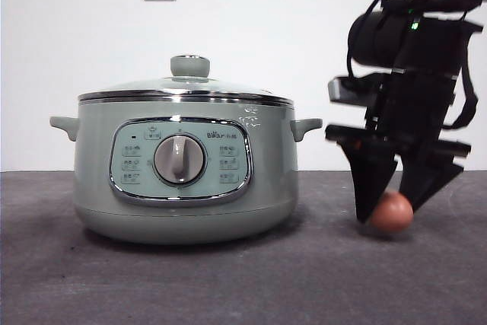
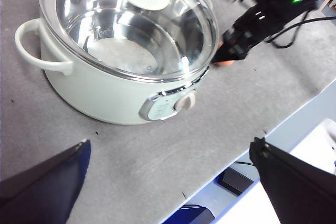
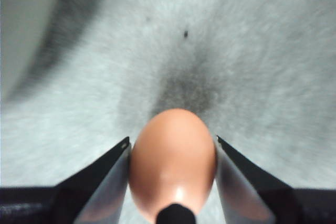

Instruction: Pick up the egg,open the lid,put the egg in the pot,close the lid

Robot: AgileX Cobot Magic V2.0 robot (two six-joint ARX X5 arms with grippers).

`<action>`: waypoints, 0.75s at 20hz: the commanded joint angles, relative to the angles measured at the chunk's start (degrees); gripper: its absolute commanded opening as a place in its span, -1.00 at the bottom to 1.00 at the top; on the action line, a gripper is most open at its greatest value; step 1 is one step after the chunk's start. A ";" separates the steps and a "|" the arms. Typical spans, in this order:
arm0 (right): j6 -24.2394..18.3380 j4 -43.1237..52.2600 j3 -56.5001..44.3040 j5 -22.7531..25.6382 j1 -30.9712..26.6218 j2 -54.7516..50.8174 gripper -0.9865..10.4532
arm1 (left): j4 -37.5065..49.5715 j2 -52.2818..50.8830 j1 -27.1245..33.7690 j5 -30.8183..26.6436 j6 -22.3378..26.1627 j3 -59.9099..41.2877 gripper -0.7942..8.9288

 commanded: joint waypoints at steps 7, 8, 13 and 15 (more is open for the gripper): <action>-0.33 -5.09 -0.04 0.11 0.07 -22.93 -0.86 | 12.92 11.47 -8.92 -1.92 -3.74 4.85 0.64; -0.31 -5.60 -0.04 0.11 0.07 -25.88 -0.86 | 14.19 14.05 -11.34 -4.24 -3.74 6.82 0.64; -0.28 -9.35 -0.04 0.09 0.09 -38.34 -0.86 | 19.91 29.29 -21.51 -17.44 -3.78 17.20 0.64; -0.22 -11.04 -0.04 0.09 0.09 -42.05 -0.86 | 20.37 36.02 -23.58 -21.38 -3.61 21.92 0.64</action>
